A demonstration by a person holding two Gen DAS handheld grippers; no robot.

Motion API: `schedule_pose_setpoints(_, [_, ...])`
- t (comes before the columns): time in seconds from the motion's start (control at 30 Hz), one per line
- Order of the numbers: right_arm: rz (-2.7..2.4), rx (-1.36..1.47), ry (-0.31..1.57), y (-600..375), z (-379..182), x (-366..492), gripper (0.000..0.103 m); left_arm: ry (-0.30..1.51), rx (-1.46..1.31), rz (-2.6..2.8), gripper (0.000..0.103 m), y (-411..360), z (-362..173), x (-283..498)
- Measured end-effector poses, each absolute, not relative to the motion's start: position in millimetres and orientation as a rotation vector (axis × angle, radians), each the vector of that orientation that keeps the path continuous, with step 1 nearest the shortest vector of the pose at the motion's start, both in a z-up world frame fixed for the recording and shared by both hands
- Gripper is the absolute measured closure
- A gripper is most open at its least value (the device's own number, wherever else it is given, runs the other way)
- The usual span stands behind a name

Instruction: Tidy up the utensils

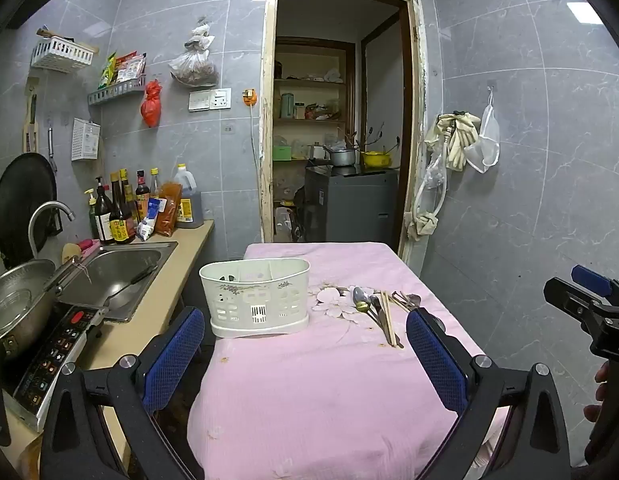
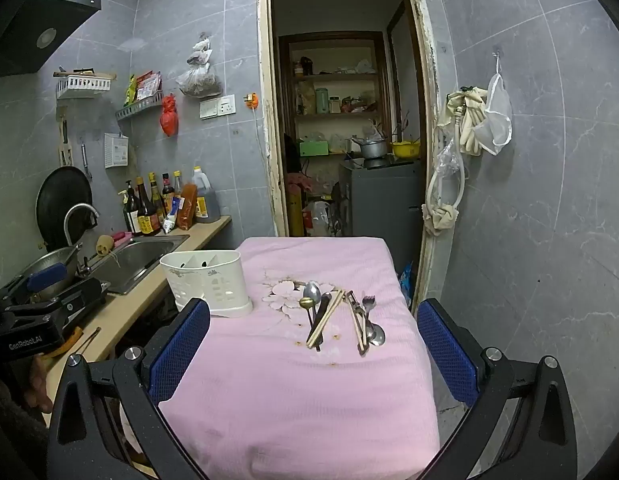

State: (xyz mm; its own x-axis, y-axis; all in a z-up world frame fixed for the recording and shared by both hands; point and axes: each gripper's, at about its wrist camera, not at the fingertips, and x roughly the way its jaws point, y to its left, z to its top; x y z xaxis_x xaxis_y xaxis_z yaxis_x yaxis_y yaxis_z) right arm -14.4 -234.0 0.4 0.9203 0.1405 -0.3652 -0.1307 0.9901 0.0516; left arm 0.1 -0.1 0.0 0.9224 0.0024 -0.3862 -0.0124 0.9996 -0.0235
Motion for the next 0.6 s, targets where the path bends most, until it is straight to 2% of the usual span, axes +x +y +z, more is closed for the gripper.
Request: schedule_pose_setpoints(0.6, [0.14,0.027,0.378,-235.2,-0.3,-12.1,0.001,0.394,-0.031,0.011,0.001,0.6,0.1,0.0])
